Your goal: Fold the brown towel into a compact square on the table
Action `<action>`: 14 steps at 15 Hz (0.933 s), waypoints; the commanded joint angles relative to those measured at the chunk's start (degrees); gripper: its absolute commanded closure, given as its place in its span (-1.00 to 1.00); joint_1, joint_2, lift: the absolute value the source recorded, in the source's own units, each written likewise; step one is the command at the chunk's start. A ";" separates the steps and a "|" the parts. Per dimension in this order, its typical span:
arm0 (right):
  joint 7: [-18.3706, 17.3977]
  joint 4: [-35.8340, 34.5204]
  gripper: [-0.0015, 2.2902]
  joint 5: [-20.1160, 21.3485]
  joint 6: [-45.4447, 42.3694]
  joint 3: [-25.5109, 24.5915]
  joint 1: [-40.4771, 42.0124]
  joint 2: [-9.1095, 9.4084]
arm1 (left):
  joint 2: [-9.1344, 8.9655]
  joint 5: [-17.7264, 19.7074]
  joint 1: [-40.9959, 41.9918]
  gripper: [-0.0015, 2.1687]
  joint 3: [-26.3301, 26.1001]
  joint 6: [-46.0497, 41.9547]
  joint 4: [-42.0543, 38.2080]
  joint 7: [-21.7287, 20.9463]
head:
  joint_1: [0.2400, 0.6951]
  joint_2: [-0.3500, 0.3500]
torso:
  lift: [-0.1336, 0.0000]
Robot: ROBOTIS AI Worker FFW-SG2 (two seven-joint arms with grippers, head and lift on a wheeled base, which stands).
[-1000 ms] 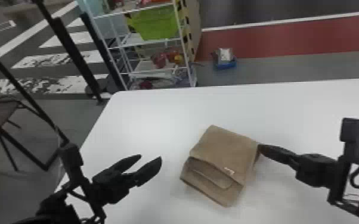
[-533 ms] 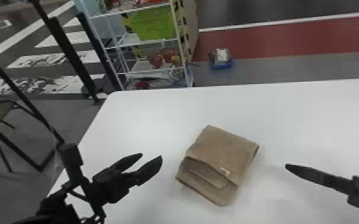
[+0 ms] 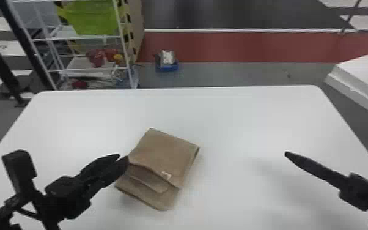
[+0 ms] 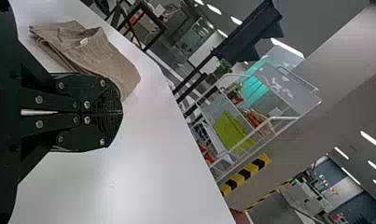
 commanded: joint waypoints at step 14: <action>3.44 -0.17 0.29 -5.89 -1.09 -6.46 4.86 -0.03 | -0.02 -15.45 -5.62 0.97 -16.77 -2.60 4.72 12.92 | 1.00 -0.57 | -0.84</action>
